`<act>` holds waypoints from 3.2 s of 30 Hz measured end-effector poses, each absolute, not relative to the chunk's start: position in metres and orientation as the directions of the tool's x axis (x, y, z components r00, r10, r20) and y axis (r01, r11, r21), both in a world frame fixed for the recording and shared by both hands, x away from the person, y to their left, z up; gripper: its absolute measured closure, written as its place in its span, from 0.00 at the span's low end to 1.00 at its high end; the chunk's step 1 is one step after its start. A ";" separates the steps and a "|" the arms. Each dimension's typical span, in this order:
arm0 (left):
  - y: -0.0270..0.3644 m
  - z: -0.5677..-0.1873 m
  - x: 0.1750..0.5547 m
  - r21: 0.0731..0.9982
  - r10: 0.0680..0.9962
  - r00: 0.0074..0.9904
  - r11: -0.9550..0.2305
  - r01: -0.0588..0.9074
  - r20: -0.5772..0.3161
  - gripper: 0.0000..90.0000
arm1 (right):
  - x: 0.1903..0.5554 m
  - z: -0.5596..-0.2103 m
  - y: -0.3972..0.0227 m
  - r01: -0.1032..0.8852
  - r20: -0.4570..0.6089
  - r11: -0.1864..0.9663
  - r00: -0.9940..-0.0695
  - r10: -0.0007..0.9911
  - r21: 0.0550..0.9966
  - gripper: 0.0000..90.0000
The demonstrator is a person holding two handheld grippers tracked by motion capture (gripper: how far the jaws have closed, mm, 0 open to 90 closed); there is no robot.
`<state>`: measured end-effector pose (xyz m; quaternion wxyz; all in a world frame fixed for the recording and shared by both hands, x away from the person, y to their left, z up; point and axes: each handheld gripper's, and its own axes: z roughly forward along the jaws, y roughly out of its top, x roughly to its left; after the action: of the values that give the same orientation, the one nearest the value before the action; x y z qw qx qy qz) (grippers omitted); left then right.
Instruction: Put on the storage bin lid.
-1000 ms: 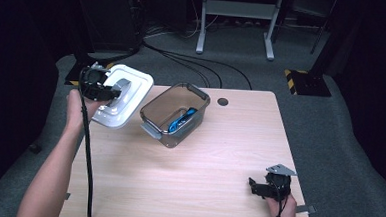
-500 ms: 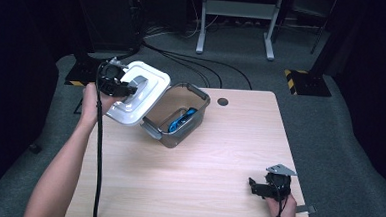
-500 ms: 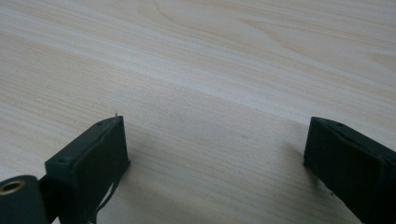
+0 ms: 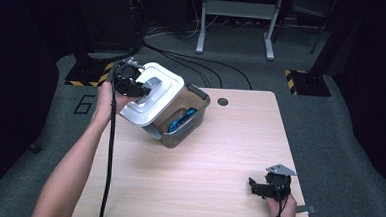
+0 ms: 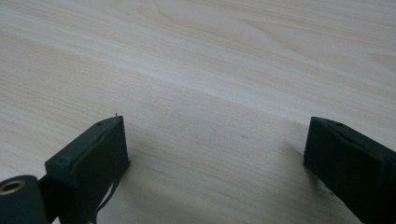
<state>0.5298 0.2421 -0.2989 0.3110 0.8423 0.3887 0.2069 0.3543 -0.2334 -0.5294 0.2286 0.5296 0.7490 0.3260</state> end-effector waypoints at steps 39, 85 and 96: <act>0.170 -0.340 0.549 0.634 0.699 0.713 -0.574 0.517 0.051 0.75 | 0.354 -0.529 -0.233 0.644 0.001 0.228 -0.335 0.942 0.731 0.06; 0.202 -0.338 0.524 0.661 0.750 0.660 -0.521 0.541 0.051 0.17 | 0.354 -0.529 -0.233 0.642 -0.001 0.227 -0.332 0.943 0.733 0.06; 0.239 -0.342 0.498 0.678 0.771 0.634 -0.497 0.541 0.059 0.13 | 0.354 -0.529 -0.233 0.642 -0.001 0.229 -0.335 0.942 0.731 0.06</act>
<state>0.4984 0.2389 -0.3423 0.3180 0.8462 0.3875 0.1807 0.3540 -0.2333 -0.5294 0.2300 0.5285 0.7495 0.3257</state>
